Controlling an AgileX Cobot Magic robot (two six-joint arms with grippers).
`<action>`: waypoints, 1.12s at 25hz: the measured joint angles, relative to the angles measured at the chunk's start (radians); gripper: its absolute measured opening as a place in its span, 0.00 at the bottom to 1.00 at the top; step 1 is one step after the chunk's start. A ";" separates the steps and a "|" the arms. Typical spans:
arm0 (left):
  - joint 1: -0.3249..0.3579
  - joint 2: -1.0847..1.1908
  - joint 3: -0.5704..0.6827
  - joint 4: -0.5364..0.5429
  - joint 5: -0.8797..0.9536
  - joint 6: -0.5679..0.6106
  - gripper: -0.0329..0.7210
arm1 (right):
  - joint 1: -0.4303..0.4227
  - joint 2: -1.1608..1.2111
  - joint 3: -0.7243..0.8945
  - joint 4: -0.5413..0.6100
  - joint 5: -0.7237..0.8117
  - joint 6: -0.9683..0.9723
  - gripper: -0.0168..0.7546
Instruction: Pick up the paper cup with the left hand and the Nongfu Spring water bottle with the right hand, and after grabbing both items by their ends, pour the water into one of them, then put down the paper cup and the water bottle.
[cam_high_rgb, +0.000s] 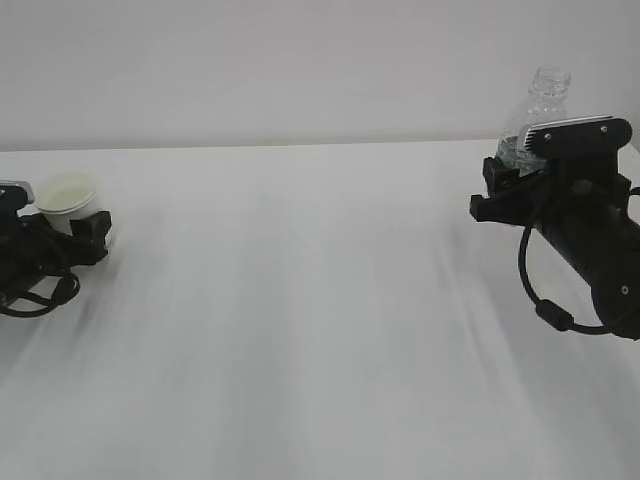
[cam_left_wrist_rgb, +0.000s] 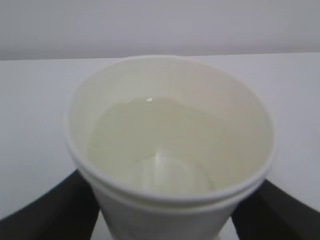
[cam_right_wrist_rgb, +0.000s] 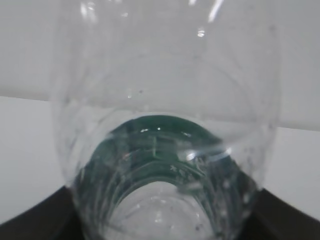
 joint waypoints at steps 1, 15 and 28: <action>0.000 0.000 0.000 0.002 0.000 0.000 0.81 | 0.000 0.000 0.000 0.000 0.000 0.000 0.61; 0.000 -0.015 0.040 -0.008 0.030 0.000 0.85 | 0.000 0.000 0.000 0.000 0.000 0.000 0.61; 0.000 -0.144 0.259 0.024 -0.002 0.000 0.83 | 0.000 0.000 0.000 0.000 0.000 0.000 0.61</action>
